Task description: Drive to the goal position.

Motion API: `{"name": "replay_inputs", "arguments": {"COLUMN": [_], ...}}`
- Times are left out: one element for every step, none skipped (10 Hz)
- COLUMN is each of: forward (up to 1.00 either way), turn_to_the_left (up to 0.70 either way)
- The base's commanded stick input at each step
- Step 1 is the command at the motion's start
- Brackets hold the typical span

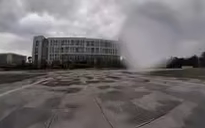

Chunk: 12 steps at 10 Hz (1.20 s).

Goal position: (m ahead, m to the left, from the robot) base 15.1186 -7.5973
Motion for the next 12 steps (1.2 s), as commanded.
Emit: {"name": "replay_inputs", "arguments": {"forward": [0.70, 0.70, 0.70, 0.70, 0.70, 0.70, 0.70, 0.70, 0.70, 0.70, 0.70, 0.70], "turn_to_the_left": [0.00, 0.00, 0.00, 0.00, 0.00, 0.00, 0.00, 0.00, 0.00, 0.00, 0.00, 0.00]}}
